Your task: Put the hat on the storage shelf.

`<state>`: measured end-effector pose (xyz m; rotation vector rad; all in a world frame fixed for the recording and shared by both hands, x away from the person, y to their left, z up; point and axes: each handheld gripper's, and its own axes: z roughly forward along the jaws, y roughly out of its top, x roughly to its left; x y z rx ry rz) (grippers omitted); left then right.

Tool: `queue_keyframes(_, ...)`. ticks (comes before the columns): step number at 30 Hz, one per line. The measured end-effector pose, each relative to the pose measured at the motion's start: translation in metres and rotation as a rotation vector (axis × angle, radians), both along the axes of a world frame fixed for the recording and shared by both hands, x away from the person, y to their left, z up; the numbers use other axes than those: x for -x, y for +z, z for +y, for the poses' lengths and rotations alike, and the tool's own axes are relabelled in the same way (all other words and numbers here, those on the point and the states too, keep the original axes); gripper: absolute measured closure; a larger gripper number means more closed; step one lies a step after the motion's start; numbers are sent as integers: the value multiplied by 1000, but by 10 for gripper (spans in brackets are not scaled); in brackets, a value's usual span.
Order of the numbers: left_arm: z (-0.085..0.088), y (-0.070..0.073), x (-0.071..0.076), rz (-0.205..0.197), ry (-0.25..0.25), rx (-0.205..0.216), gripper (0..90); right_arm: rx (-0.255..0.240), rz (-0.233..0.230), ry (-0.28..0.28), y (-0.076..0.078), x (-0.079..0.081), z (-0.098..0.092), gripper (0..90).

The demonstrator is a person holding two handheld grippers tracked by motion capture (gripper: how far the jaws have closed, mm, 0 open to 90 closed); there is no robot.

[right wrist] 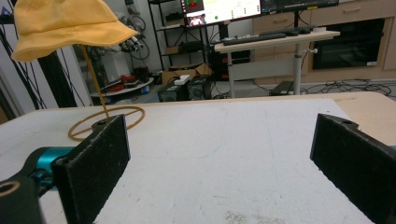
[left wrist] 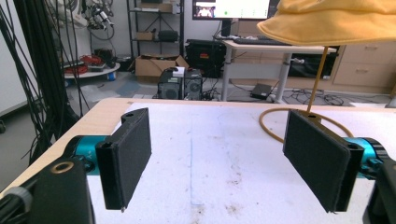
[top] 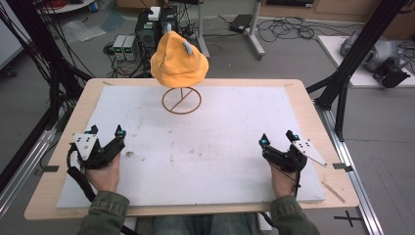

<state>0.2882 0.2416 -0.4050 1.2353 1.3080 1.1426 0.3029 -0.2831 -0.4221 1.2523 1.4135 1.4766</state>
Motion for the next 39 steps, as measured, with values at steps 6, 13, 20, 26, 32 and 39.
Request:
queue_keyframes(6, -2, -1, -2, 8, 3, -12, 238, -9, 5, -1, -1, -4, 1, 43)
queue_keyframes(13, -5, -3, -4, 23, 4, -20, 238, -27, 5, 10, 0, -9, 5, 43)
queue_keyframes(20, -5, -7, -8, 30, 3, -15, 238, -15, 6, 17, 0, -11, 8, 43)
queue_keyframes(26, -7, -8, -7, 24, 4, -17, 238, -9, 6, 6, 0, -11, 8, 43)
queue_keyframes(32, -8, -8, -6, 18, 0, -19, 237, -6, 2, 0, 1, -12, 9, 43)
queue_keyframes(39, -9, -9, -6, 16, 4, -20, 237, 4, 10, 2, 0, -13, 11, 43)
